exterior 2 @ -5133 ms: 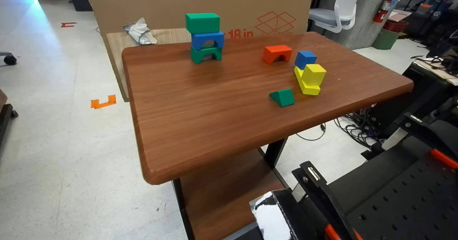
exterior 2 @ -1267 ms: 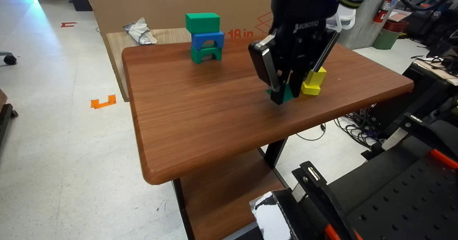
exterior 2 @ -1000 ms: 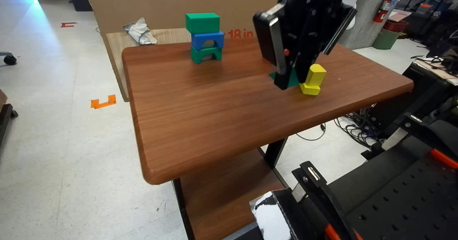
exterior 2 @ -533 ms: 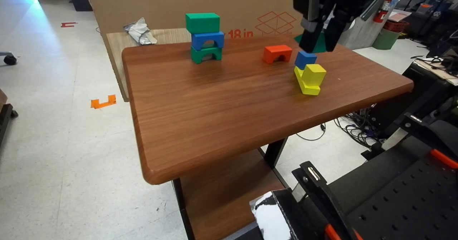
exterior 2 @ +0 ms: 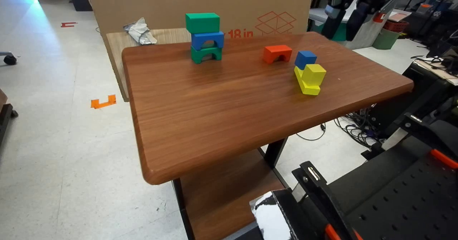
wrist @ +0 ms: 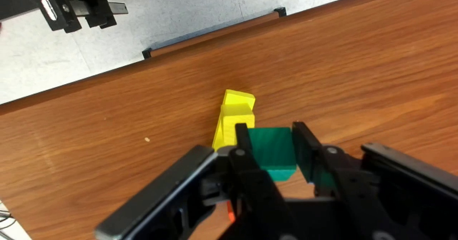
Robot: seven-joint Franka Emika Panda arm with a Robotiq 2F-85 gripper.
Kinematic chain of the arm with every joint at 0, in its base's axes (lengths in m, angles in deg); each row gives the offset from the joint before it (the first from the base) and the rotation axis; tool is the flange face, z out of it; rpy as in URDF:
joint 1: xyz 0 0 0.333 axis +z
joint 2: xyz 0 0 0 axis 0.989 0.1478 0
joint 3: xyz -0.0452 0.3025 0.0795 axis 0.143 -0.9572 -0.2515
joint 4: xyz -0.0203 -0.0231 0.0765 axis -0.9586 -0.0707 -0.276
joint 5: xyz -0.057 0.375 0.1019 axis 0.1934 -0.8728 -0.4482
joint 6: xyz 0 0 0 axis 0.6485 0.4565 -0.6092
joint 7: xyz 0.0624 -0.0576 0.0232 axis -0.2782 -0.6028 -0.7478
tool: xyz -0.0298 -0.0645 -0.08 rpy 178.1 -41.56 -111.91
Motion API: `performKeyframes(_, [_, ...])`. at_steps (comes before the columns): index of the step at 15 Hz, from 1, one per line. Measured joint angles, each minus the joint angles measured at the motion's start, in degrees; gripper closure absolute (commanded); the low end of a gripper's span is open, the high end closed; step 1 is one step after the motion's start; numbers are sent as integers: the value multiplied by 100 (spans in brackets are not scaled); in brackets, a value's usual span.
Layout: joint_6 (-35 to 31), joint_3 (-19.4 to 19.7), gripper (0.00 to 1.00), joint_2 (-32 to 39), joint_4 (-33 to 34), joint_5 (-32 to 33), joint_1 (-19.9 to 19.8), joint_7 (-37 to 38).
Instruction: Put the green block on top of the yellow blocks
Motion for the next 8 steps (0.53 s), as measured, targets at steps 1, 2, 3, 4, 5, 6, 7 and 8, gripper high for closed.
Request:
performKeyframes(1, [1, 18, 91, 51, 26, 0, -42, 1])
performKeyframes(2, [1, 38, 91, 115, 53, 0, -72, 3])
performKeyframes(3, [1, 61, 91, 187, 82, 2, -91, 16])
performKeyframes(4, [1, 78, 91, 272, 112, 8, -103, 37])
performKeyframes(5, [1, 90, 91, 363, 150, 11, -108, 63])
performKeyframes(6, [1, 95, 91, 463, 191, 12, -109, 90])
performKeyframes(7, [1, 95, 91, 564, 236, 15, -109, 112])
performKeyframes(8, [1, 95, 91, 662, 280, 25, -108, 136])
